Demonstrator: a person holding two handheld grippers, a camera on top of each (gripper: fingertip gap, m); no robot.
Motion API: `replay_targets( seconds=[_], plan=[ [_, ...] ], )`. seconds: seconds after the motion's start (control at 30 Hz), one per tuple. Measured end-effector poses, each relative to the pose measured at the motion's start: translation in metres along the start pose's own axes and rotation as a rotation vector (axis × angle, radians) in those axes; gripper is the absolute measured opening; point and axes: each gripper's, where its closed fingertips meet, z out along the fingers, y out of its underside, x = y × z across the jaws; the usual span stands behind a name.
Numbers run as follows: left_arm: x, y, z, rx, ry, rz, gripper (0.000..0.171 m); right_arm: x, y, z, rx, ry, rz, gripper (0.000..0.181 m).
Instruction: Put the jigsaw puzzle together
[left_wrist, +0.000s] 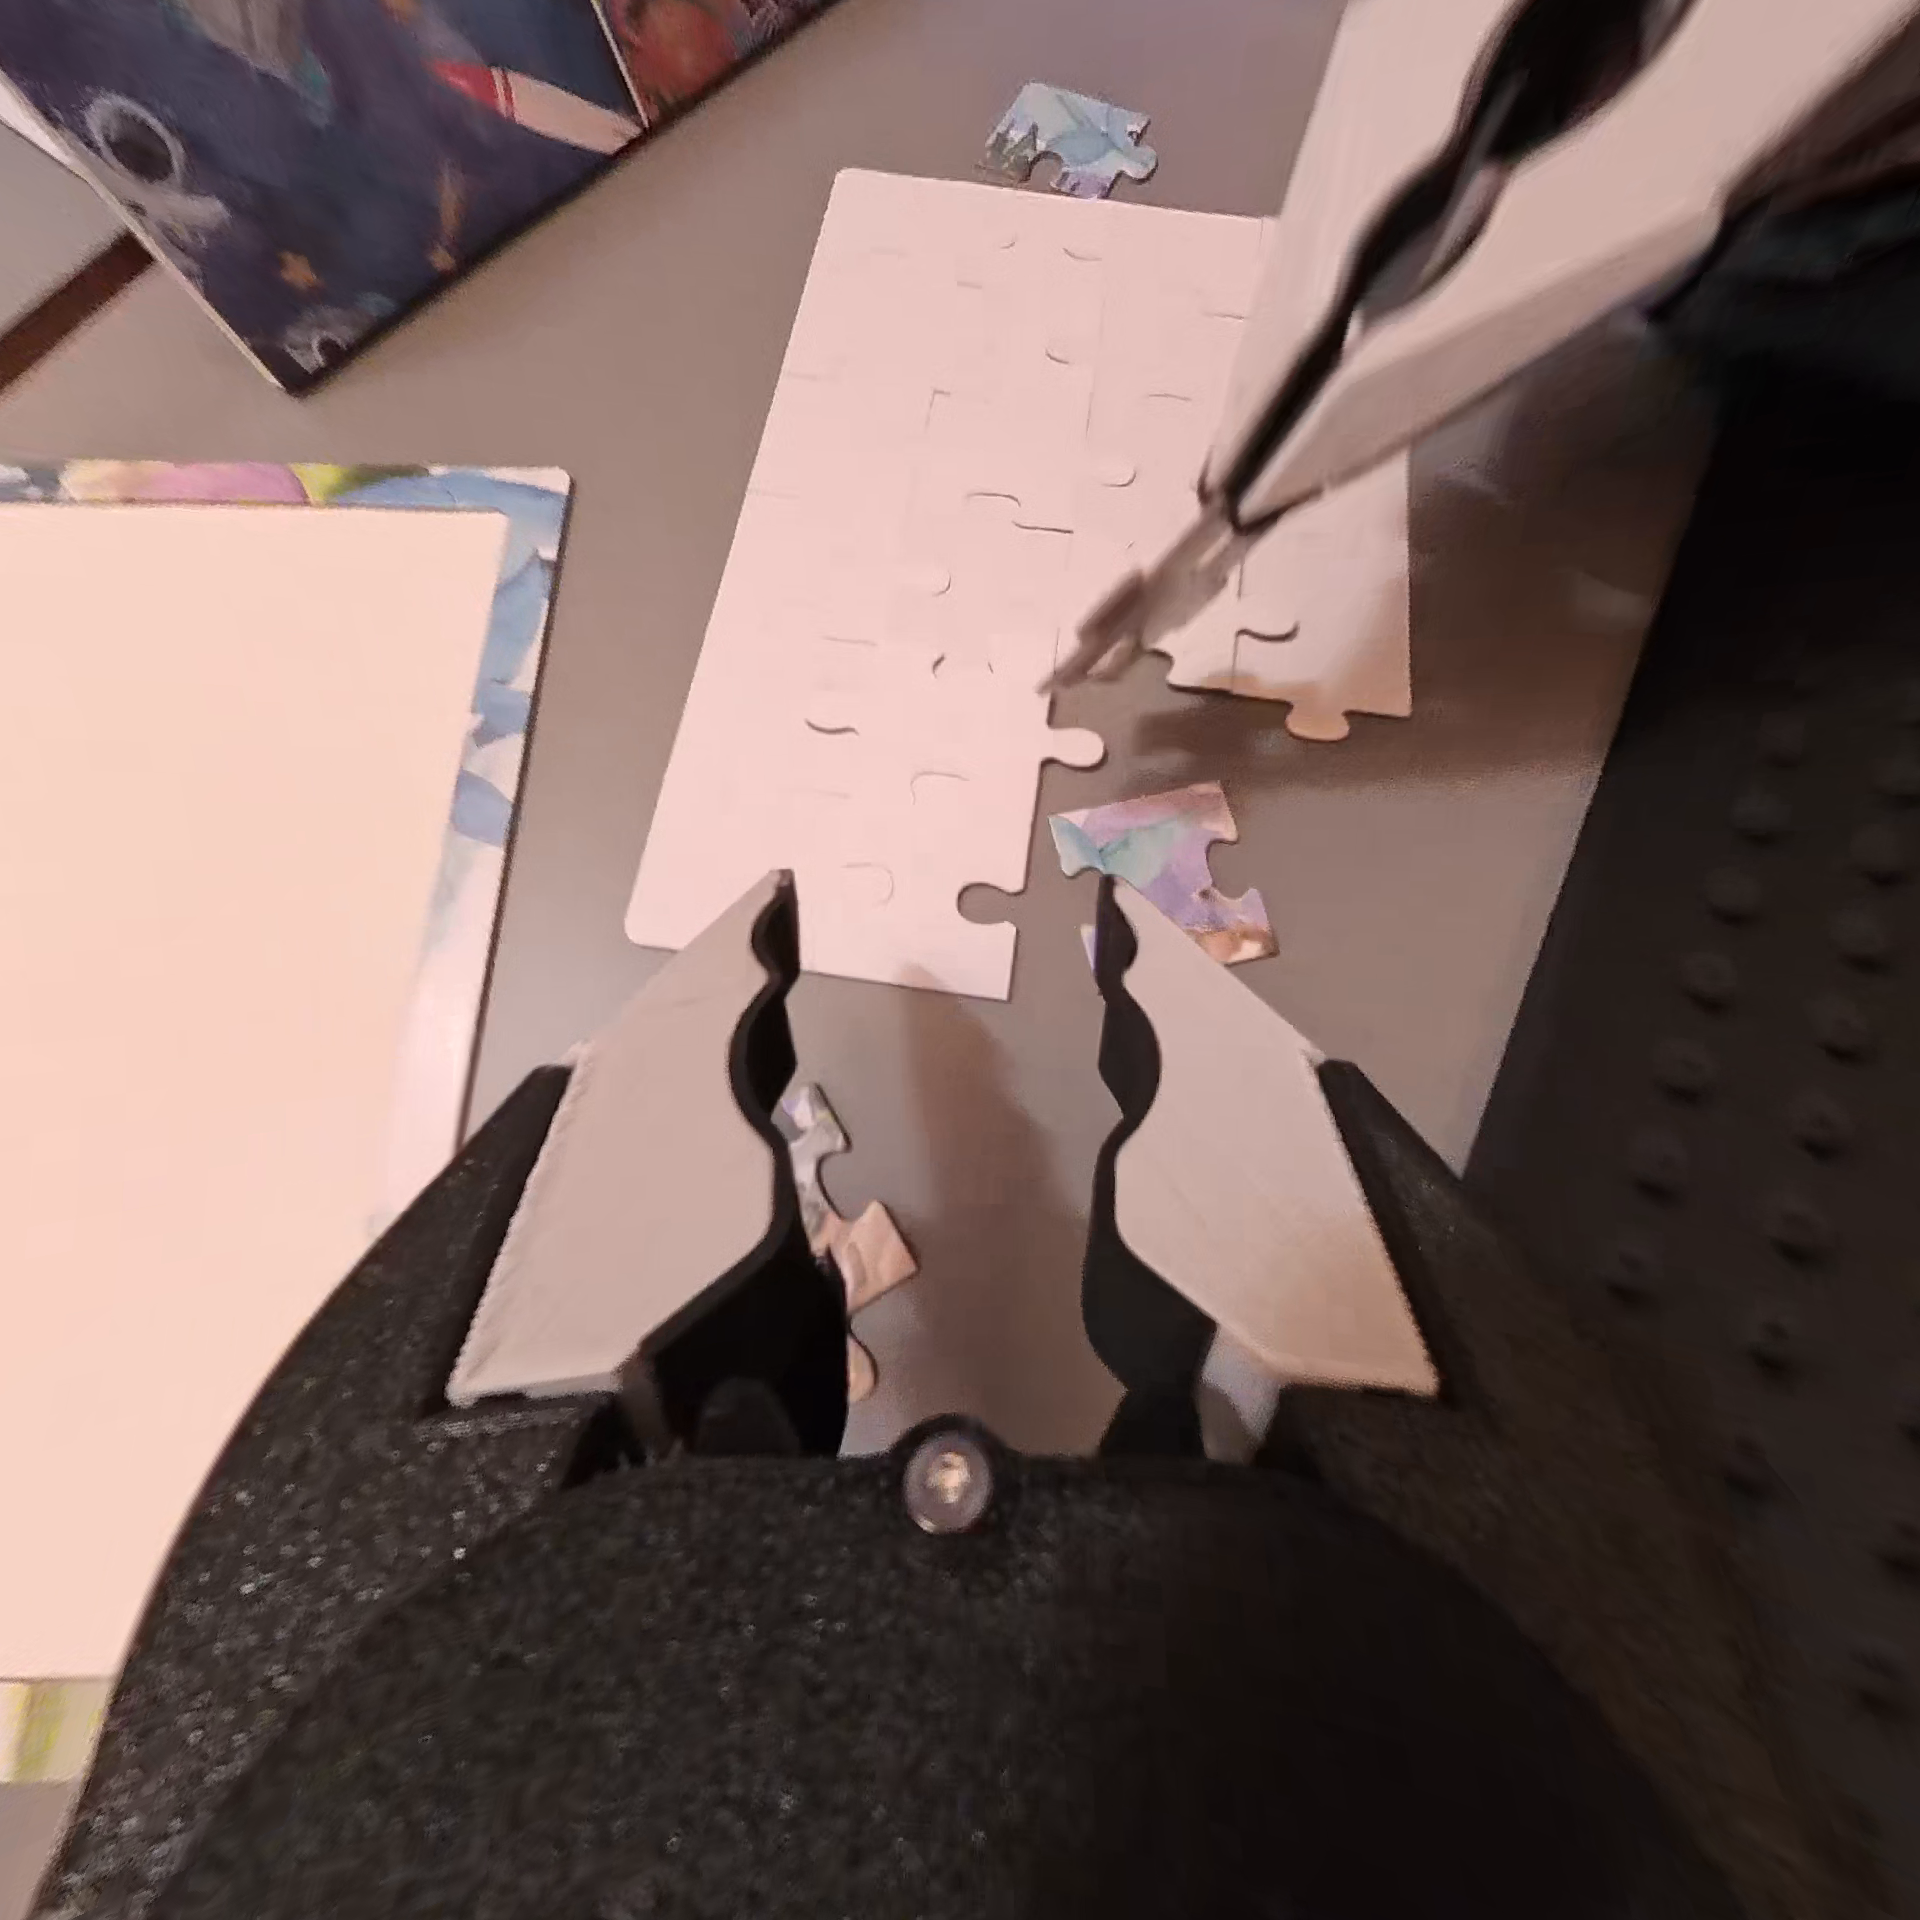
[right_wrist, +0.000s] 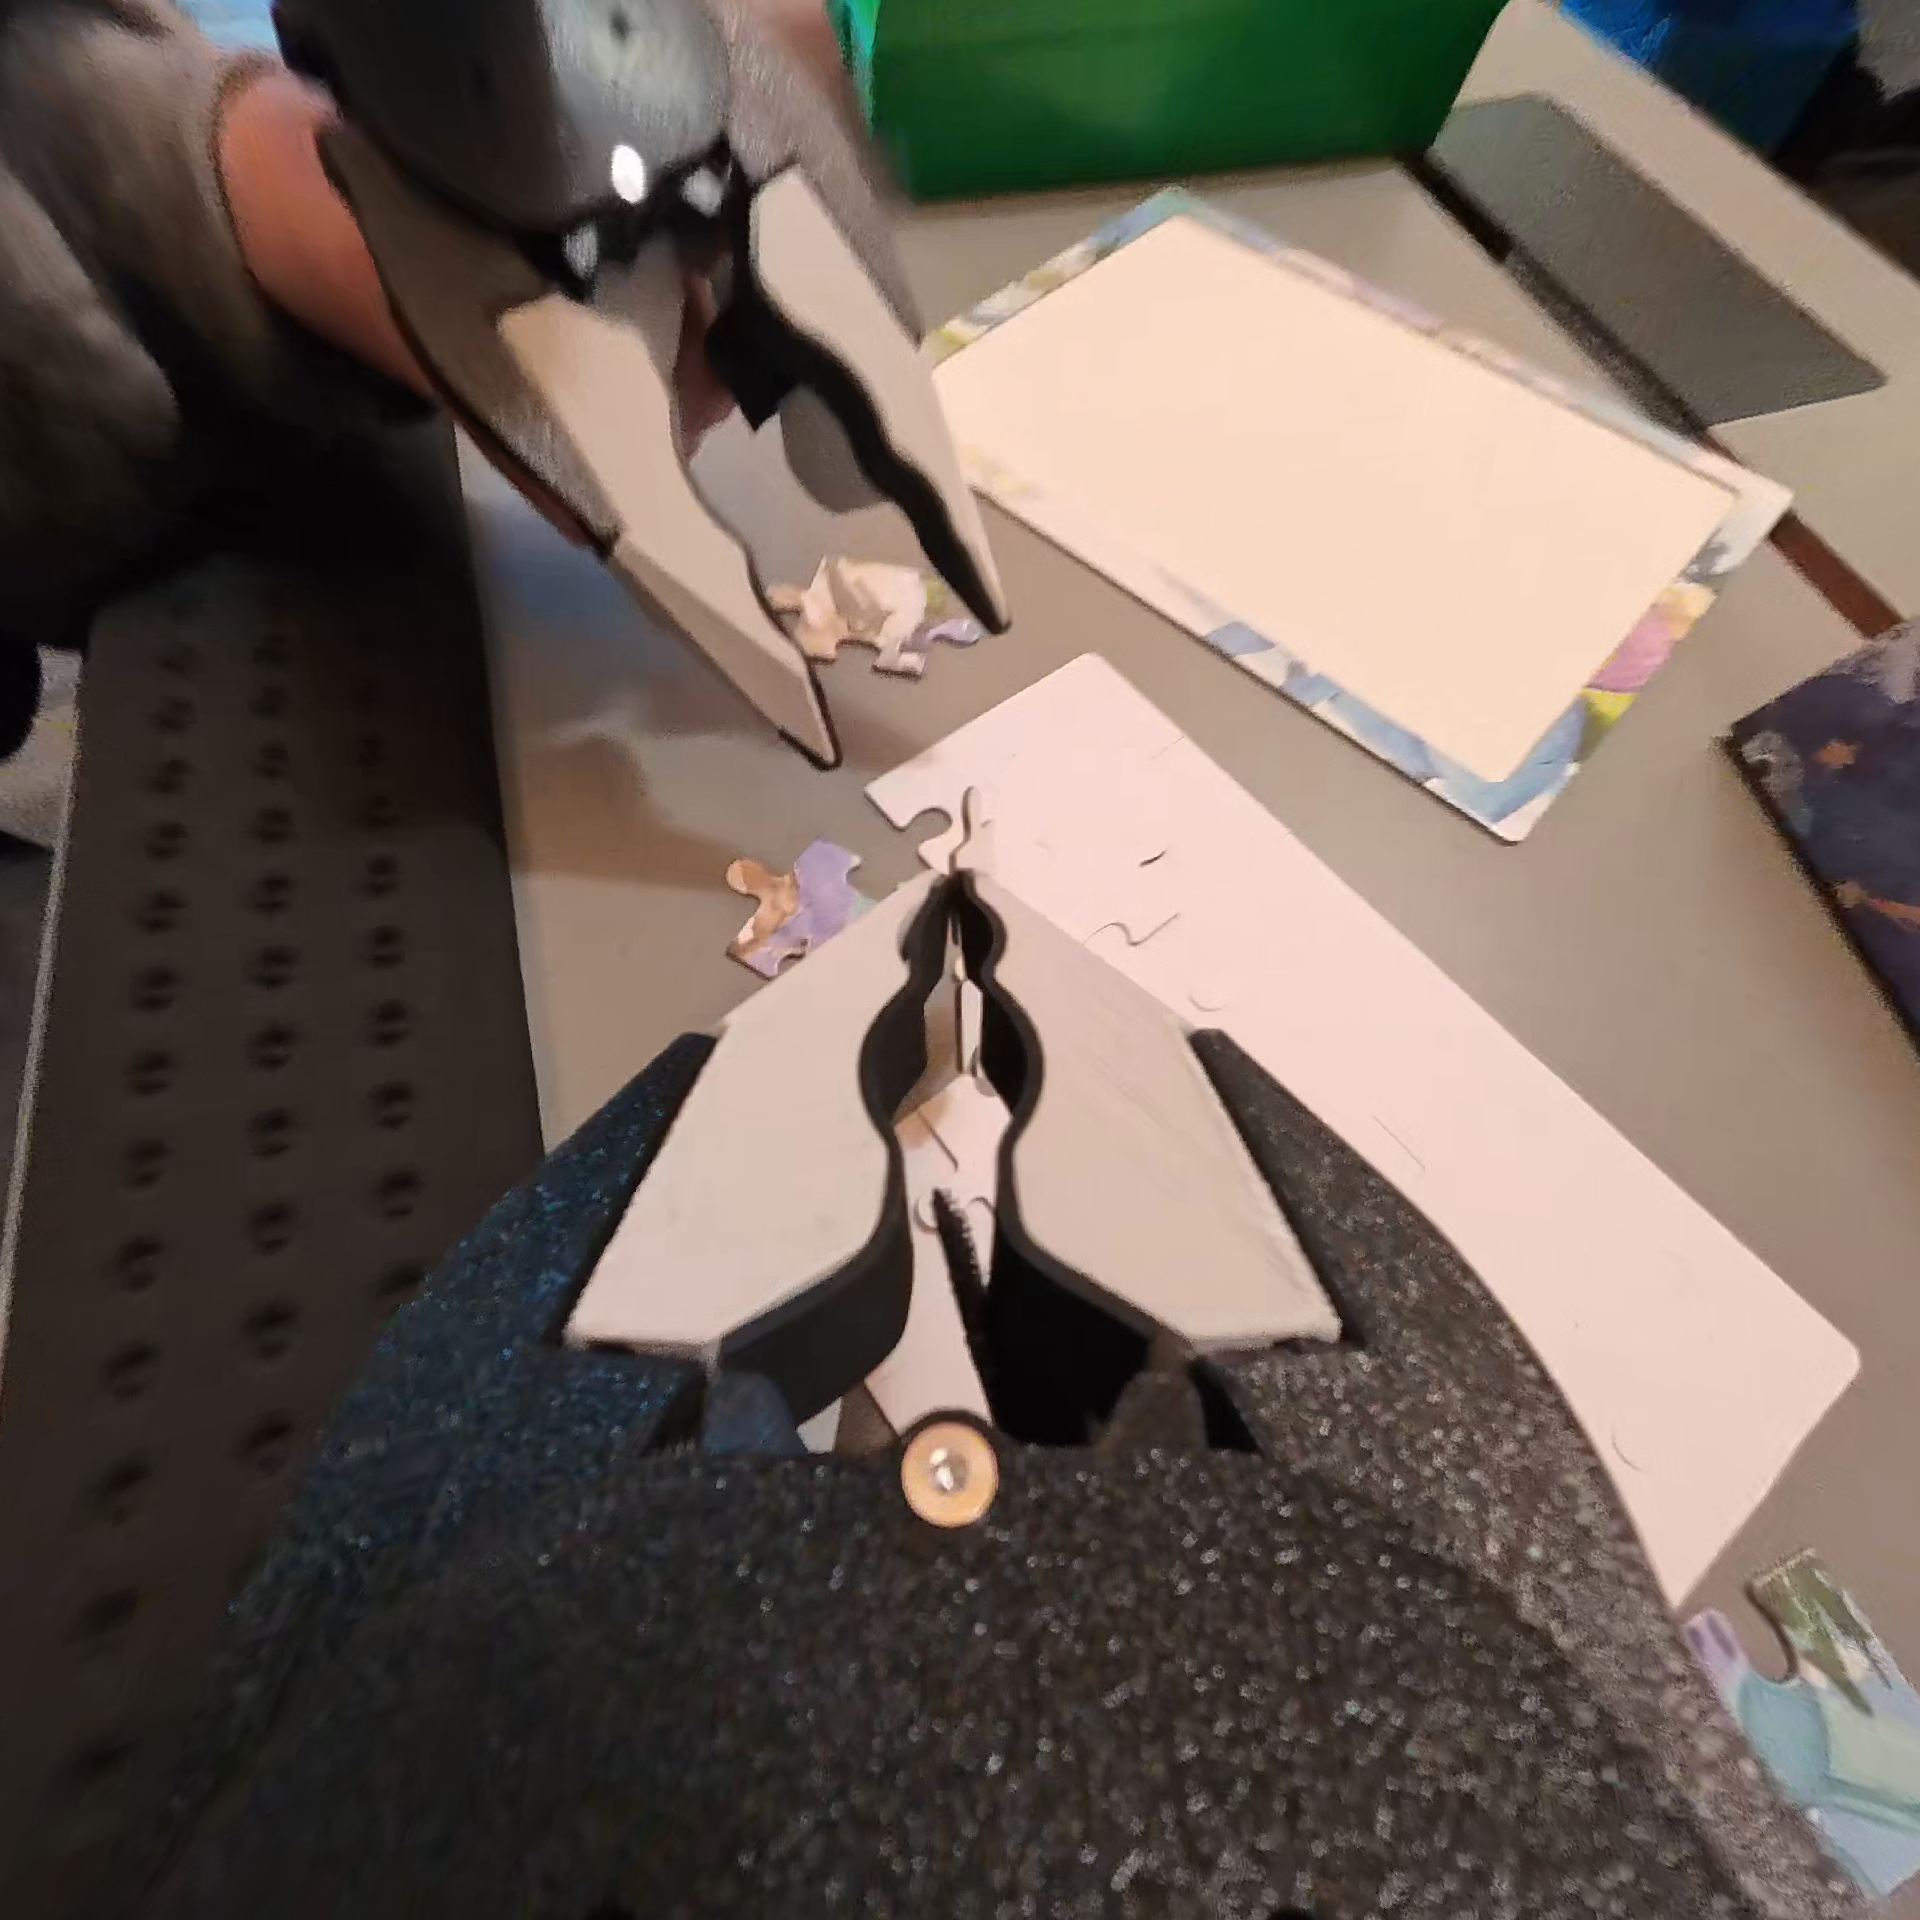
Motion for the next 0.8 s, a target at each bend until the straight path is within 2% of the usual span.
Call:
replay_targets(
  seconds=[0.1,0.2,0.27,0.33,0.43,0.5,0.53,0.67,0.73,0.8],
  plan=[
    [0.008,0.000,0.014,-0.054,0.004,0.114,0.060,0.013,-0.011,-0.018,0.079,-0.001,0.076,0.000],
    [0.009,0.005,0.033,-0.129,-0.009,0.192,0.060,0.047,-0.004,-0.049,0.108,0.113,0.145,0.001],
    [-0.001,0.006,0.043,-0.168,-0.028,0.163,0.062,0.084,0.018,-0.079,0.114,0.233,0.261,0.001],
    [-0.011,0.005,0.047,-0.176,-0.025,0.087,0.078,0.124,0.057,-0.106,0.098,0.362,0.436,0.001],
    [-0.023,0.005,0.049,-0.161,0.005,-0.029,0.098,0.155,0.109,-0.129,0.111,0.437,0.687,0.001],
    [-0.028,0.013,0.051,-0.182,0.028,-0.075,0.104,0.165,0.129,-0.140,0.106,0.491,0.760,0.004],
    [-0.031,0.012,0.049,-0.167,0.020,-0.072,0.094,0.168,0.136,-0.144,0.079,0.519,0.760,0.012],
    [-0.031,0.016,0.046,-0.184,0.002,-0.056,0.088,0.175,0.138,-0.159,-0.002,0.654,0.637,0.022],
    [-0.029,0.017,0.045,-0.194,-0.003,-0.054,0.088,0.171,0.127,-0.154,-0.016,0.650,0.579,0.031],
    [-0.026,0.018,0.043,-0.206,-0.006,-0.043,0.086,0.157,0.108,-0.130,-0.019,0.548,0.516,0.031]
  ],
)
